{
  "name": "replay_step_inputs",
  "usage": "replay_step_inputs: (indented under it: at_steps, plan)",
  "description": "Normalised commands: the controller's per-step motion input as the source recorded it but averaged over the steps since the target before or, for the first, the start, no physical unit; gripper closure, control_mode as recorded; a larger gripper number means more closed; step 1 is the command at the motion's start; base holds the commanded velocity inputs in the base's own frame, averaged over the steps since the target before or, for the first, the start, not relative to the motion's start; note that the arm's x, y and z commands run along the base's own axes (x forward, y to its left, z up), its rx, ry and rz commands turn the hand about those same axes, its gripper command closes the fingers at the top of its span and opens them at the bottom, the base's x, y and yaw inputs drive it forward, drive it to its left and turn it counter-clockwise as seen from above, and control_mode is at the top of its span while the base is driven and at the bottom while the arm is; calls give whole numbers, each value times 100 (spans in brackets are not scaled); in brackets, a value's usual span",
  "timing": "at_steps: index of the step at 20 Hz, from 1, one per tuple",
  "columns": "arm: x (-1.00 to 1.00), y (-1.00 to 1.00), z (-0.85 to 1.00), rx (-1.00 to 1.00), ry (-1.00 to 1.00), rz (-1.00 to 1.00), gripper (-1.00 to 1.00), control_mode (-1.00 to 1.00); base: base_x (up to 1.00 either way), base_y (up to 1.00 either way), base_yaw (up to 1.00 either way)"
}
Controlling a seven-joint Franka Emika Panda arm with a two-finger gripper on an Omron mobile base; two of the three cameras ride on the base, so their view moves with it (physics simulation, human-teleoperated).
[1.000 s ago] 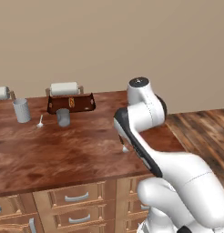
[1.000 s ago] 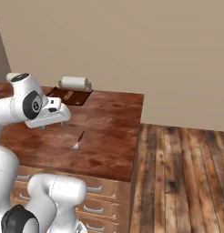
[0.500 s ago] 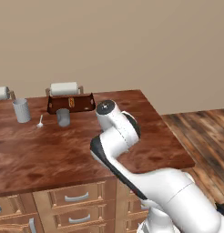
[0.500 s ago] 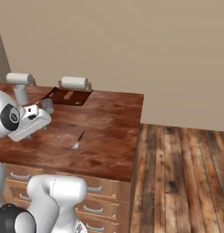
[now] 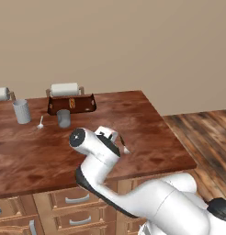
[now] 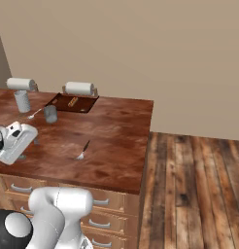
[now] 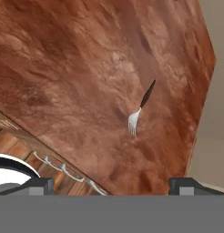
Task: Take the tongs from the drawer on the left and place them on the dining counter next to the tray containing the hot dog.
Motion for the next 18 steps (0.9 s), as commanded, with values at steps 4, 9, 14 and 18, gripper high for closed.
replay_step_inputs:
  at_steps: [4,9,14,18]
  plan:
    - [-9,33,-30,-16,0,7,-100,-100,0,0,0]
    - [-6,35,-19,-13,0,7,-100,-100,0,0,0]
    - [-3,27,-16,-10,0,5,-100,-100,0,0,0]
    - [-10,20,-16,-8,-1,2,-100,-100,0,0,0]
